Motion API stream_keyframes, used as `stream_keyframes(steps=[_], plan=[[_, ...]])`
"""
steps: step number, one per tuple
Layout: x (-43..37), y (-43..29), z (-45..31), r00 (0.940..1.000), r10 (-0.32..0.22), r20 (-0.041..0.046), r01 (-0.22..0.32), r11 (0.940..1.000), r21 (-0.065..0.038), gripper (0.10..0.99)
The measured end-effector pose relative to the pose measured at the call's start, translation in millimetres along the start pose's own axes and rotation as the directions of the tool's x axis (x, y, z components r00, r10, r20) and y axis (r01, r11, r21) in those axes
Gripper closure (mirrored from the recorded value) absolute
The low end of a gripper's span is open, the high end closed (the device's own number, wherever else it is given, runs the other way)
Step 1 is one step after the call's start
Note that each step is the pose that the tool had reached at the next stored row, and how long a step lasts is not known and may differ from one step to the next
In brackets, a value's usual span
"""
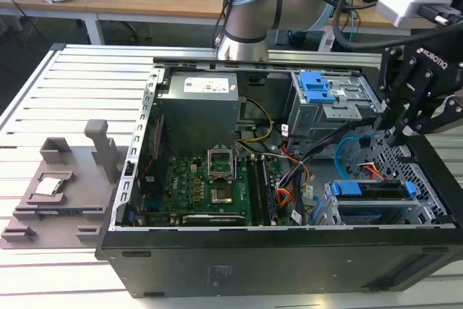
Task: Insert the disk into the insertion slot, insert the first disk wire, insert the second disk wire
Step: 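Insert the second disk wire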
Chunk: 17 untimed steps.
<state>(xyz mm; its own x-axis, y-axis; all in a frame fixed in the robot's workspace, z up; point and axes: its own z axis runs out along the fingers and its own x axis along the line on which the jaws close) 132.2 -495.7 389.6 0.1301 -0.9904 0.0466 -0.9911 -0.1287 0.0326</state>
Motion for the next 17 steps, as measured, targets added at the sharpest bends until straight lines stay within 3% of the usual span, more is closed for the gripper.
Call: stream_keyframes(steps=[9, 11, 15, 17], plan=[[-5.3, 25.1, 13.1, 0.9995, -0.033, -0.0014, 0.033, 0.9995, 0.001, 0.725], [-5.6, 25.2, 18.0, 0.9991, -0.042, -0.0032, 0.042, 0.9991, 0.002, 0.725], [-5.6, 25.3, 18.2, 0.9991, -0.042, -0.0034, 0.042, 0.9991, 0.002, 0.725], [-5.5, 25.3, 18.2, 0.9991, -0.042, -0.0036, 0.042, 0.9991, 0.002, 0.804]])
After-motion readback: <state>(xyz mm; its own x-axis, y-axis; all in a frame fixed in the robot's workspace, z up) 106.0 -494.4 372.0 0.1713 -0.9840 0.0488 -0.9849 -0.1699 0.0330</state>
